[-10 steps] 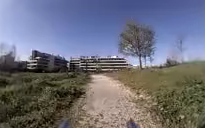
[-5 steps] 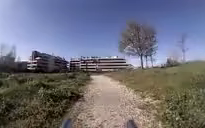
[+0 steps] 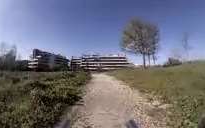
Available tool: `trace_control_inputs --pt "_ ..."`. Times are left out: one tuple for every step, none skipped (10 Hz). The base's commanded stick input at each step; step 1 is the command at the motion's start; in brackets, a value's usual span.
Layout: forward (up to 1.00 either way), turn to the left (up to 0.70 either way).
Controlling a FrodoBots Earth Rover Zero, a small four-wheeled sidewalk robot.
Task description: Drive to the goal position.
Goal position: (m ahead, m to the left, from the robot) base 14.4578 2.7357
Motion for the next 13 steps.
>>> trace_control_inputs --pt "0.5 0.0" --pt "0.5 0.0" --pt "0.5 0.0" --pt "0.5 0.0" --pt "0.5 0.0" --pt "0.5 0.0" --pt "0.5 0.0" --pt "0.5 0.0" --pt "0.5 0.0" --pt "0.5 0.0" --pt "0.5 0.0" --pt "0.5 0.0" --pt "0.5 0.0"
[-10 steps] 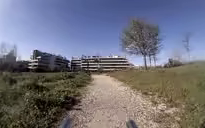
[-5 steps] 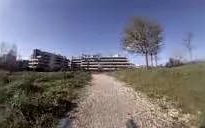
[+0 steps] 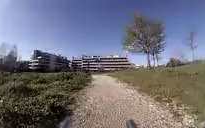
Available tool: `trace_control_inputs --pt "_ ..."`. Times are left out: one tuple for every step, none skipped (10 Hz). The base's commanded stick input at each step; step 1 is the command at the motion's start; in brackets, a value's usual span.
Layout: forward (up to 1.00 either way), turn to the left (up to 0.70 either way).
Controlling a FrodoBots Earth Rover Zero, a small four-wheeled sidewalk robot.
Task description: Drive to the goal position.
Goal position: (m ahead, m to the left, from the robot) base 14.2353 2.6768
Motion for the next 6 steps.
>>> trace_control_inputs --pt "0.5 0.0" --pt "0.5 0.0" --pt "0.5 0.0" --pt "0.5 0.0" --pt "0.5 0.0" --pt "0.5 0.0"
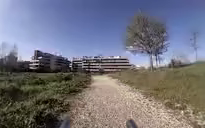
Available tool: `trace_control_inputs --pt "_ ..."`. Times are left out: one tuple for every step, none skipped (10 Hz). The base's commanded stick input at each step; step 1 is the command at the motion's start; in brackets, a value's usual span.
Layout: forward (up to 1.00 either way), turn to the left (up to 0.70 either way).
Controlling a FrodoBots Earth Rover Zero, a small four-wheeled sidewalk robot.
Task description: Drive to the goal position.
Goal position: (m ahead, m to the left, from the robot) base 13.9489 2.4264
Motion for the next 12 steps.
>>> trace_control_inputs --pt "0.5 0.0" --pt "0.5 0.0" --pt "0.5 0.0" --pt "0.5 0.0" --pt "0.5 0.0" --pt "0.5 0.0" --pt "0.5 0.0" --pt "0.5 0.0" --pt "0.5 0.0" --pt "0.5 0.0" --pt "0.5 0.0" --pt "0.5 0.0"
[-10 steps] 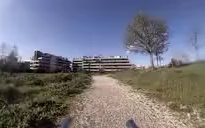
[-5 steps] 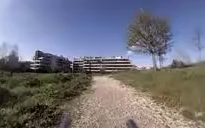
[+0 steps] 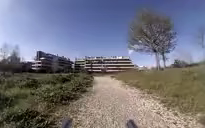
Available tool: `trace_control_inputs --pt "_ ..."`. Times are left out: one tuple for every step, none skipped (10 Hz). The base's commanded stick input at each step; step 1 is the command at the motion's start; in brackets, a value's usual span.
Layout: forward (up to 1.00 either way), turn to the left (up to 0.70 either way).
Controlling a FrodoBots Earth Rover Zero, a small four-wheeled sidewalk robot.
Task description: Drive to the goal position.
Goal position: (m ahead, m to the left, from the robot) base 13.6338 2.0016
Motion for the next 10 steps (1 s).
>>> trace_control_inputs --pt "0.5 0.0" --pt "0.5 0.0" --pt "0.5 0.0" --pt "0.5 0.0" --pt "0.5 0.0" --pt "0.5 0.0" --pt "0.5 0.0" --pt "0.5 0.0" --pt "0.5 0.0" --pt "0.5 0.0"
